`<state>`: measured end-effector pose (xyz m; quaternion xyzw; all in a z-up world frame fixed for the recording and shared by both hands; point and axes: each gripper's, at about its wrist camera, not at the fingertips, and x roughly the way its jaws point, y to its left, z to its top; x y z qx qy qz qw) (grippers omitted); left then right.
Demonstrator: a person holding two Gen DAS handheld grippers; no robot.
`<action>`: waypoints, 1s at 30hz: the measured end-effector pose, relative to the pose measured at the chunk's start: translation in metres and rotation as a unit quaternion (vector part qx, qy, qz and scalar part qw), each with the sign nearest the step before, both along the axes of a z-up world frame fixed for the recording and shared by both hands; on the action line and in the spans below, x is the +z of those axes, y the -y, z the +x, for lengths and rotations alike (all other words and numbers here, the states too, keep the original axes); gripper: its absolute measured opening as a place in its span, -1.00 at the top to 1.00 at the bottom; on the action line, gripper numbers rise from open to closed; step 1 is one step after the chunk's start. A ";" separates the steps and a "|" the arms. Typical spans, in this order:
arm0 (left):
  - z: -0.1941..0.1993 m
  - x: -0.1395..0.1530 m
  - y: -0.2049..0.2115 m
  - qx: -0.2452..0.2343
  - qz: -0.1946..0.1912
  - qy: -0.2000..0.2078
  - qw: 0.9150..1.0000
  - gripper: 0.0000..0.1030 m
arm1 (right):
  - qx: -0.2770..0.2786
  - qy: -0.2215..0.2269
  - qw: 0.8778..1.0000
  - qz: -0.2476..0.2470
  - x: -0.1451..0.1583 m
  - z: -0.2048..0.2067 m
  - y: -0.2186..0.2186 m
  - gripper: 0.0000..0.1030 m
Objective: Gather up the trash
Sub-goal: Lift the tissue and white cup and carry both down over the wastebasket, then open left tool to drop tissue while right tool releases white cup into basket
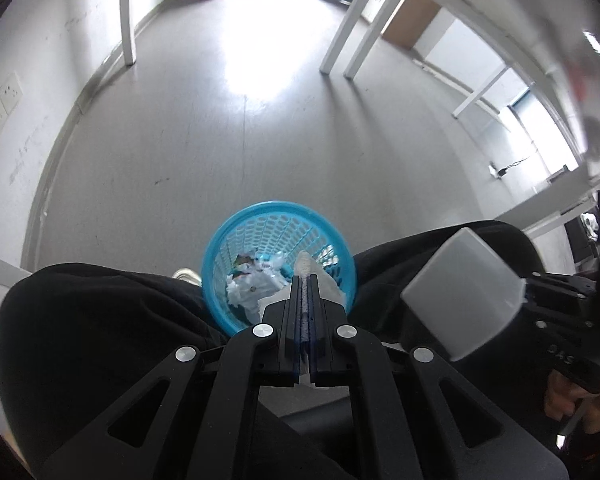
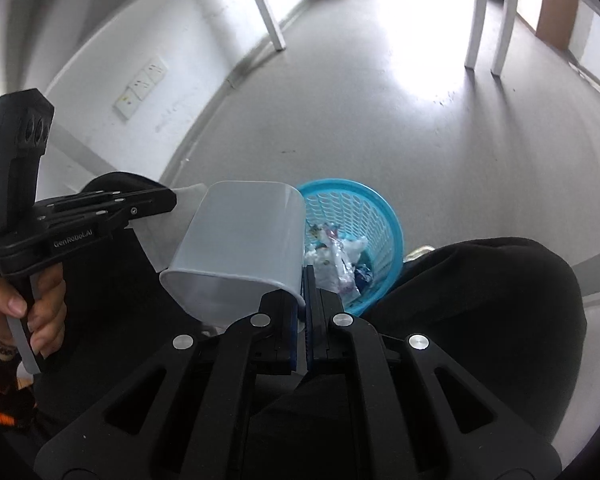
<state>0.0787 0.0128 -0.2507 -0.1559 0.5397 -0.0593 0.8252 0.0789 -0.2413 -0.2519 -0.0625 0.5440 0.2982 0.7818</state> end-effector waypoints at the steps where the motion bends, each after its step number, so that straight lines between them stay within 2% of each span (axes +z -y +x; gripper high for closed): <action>1: 0.004 -0.007 -0.002 0.004 -0.003 -0.009 1.000 0.97 | 0.000 -0.004 1.000 -0.001 -0.003 0.003 -0.001 0.96; 6: 0.021 -0.029 -0.010 0.023 -0.025 -0.044 0.998 0.97 | 0.002 -0.019 1.000 -0.020 -0.020 0.023 -0.011 0.96; 17: 0.056 -0.075 -0.008 0.037 -0.023 -0.103 0.994 0.97 | -0.024 -0.069 0.995 -0.067 -0.073 0.080 -0.030 0.96; 25: 0.081 -0.109 -0.011 0.038 -0.025 -0.158 0.986 0.97 | -0.031 -0.125 0.986 -0.106 -0.126 0.113 -0.047 0.96; 30: 0.094 -0.132 -0.010 0.036 -0.020 -0.196 0.980 0.97 | -0.030 -0.176 0.977 -0.119 -0.161 0.124 -0.052 0.96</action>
